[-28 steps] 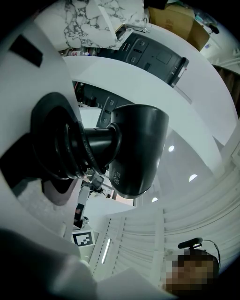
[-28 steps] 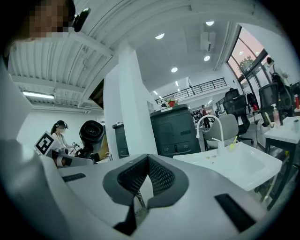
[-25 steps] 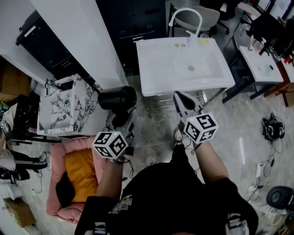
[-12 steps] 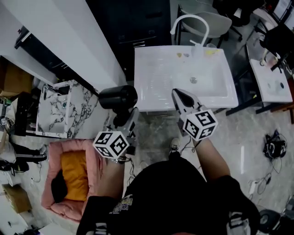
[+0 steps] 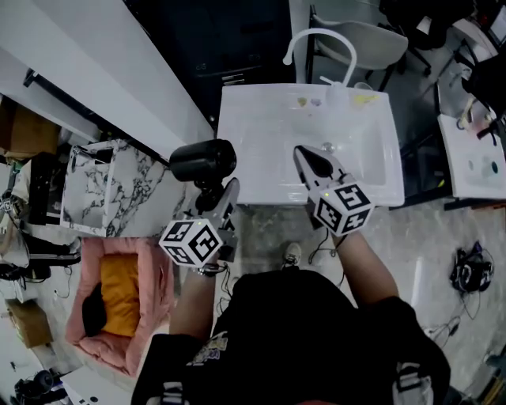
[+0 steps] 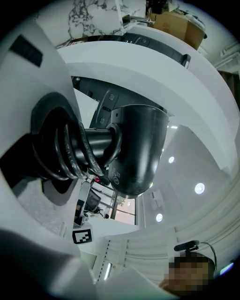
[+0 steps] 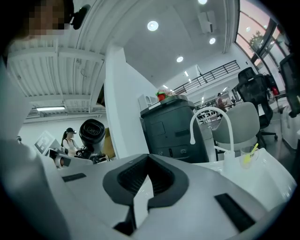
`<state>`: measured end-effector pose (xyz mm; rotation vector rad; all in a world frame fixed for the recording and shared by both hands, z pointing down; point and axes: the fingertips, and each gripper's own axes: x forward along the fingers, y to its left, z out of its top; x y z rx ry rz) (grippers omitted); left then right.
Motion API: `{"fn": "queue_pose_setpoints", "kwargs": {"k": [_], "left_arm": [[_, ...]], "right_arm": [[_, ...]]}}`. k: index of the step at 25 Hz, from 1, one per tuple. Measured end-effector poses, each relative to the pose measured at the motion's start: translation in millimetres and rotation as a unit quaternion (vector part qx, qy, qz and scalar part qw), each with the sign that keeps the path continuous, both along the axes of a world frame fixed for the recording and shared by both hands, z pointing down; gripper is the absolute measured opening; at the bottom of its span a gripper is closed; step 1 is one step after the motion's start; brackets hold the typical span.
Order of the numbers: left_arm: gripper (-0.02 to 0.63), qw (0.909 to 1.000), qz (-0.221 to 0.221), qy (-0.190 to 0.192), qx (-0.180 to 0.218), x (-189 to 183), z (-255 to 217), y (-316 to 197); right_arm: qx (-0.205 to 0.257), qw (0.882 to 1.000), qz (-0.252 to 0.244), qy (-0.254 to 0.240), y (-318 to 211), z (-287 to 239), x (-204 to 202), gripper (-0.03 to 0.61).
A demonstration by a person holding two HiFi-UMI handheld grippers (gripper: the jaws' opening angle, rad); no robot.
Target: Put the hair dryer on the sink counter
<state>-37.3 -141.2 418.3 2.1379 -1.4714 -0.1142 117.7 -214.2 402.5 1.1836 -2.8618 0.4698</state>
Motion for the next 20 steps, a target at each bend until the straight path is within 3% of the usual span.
{"fn": "queue_pose_setpoints", "kwargs": {"k": [9, 20], "left_arm": [[0.195, 0.9999, 0.003, -0.008, -0.013, 40.1, 6.4, -36.1], [0.195, 0.9982, 0.023, -0.021, -0.051, 55.9, 37.8, -89.1]], "right_arm": [[-0.011, 1.000, -0.008, -0.002, -20.2, 9.3, 28.4, -0.002], [-0.031, 0.999, 0.016, 0.001, -58.7, 26.9, 44.2, -0.002]]}}
